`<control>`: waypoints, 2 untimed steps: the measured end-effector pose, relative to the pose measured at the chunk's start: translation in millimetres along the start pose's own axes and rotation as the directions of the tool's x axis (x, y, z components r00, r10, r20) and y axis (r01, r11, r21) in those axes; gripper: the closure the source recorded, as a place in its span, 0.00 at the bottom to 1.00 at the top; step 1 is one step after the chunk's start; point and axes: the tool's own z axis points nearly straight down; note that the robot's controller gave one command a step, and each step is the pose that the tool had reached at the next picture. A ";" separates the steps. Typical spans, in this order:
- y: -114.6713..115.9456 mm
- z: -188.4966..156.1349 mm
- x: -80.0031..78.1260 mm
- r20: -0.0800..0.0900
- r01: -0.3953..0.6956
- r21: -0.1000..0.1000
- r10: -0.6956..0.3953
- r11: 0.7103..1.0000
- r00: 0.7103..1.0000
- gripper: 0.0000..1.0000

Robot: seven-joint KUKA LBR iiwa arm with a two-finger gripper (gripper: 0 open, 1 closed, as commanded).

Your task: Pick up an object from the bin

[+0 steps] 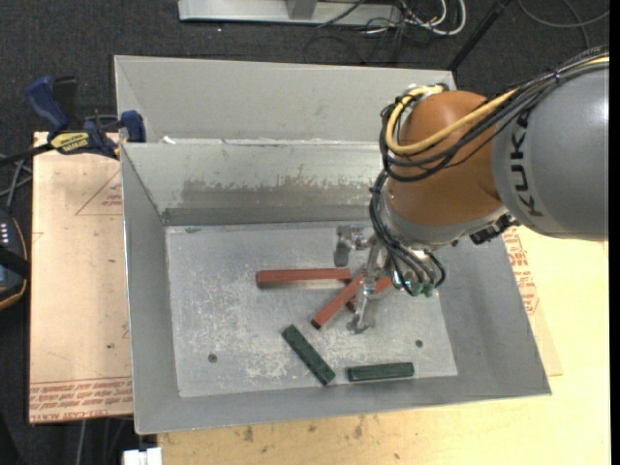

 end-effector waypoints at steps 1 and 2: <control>-0.2 -4.2 -1.7 0.008 -0.001 0.000 0.001 1.000 1.000 0.00; 2.2 50.7 -32.6 0.016 -0.012 -0.001 0.012 1.000 1.000 0.00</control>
Offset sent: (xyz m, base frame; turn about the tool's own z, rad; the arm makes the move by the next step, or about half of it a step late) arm 0.0372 0.0024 -0.0702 0.0170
